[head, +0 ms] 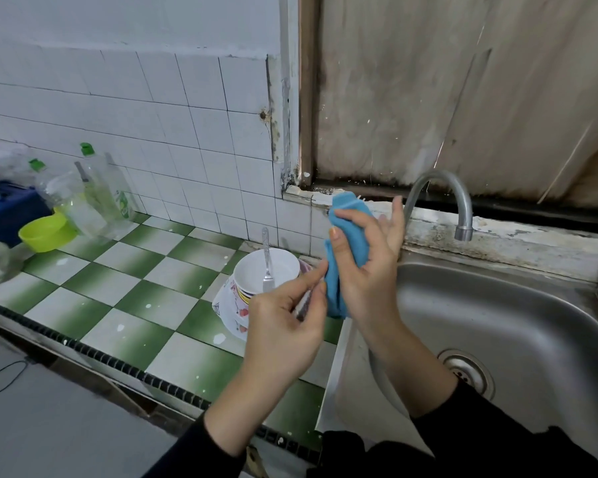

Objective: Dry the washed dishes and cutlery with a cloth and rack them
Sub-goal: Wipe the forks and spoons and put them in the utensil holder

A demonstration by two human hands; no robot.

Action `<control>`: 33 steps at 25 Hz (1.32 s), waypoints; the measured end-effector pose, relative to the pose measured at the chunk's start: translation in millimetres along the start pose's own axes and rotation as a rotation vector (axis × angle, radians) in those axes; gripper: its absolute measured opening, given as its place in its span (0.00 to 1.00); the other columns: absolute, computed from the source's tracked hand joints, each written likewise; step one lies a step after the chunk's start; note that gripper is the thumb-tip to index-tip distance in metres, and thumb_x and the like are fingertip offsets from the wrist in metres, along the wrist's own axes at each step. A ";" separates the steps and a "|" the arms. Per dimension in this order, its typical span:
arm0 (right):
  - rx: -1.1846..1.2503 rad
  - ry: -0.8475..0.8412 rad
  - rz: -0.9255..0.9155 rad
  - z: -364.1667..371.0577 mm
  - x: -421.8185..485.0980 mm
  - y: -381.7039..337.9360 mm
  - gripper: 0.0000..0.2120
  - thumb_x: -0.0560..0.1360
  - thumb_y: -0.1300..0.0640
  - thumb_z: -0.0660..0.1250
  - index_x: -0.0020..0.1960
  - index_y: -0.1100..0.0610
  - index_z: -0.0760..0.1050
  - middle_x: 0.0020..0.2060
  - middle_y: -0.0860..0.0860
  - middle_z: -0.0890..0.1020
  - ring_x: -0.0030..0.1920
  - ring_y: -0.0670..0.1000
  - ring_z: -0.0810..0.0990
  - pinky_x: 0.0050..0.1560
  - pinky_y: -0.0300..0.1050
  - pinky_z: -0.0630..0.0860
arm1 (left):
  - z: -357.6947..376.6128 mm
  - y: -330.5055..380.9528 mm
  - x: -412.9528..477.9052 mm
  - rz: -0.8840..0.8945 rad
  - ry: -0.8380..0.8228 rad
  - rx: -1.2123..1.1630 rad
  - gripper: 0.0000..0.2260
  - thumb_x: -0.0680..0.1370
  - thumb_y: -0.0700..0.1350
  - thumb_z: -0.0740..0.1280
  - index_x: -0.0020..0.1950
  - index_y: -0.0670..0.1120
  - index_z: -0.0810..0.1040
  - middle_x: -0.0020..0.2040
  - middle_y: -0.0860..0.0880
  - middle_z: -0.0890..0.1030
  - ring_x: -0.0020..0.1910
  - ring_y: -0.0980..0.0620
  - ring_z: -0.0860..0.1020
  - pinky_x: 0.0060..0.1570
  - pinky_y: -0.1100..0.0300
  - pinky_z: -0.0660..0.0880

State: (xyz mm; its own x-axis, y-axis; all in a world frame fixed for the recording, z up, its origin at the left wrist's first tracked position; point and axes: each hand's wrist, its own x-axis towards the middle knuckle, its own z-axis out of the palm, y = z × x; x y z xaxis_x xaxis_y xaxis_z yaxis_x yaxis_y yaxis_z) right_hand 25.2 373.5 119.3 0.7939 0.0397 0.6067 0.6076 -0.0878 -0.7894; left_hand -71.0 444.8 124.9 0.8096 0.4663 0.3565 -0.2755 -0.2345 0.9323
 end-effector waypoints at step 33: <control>0.147 -0.716 0.178 -59.1 5.8 -30.6 0.20 0.70 0.71 0.73 0.51 0.48 0.82 0.46 0.41 0.84 0.41 0.42 0.82 0.41 0.36 0.78 | -26.1 35.4 79.8 0.020 -0.063 0.120 0.18 0.77 0.34 0.68 0.51 0.59 0.80 0.39 0.58 0.83 0.38 0.56 0.82 0.42 0.61 0.81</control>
State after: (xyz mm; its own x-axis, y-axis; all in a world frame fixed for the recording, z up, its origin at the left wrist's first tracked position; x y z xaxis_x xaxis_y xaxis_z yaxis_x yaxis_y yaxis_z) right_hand 9.8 317.5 152.5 0.6702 0.6793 0.2989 0.4253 -0.0215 -0.9048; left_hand -29.7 495.9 187.9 0.8368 0.4066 0.3667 -0.2307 -0.3456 0.9096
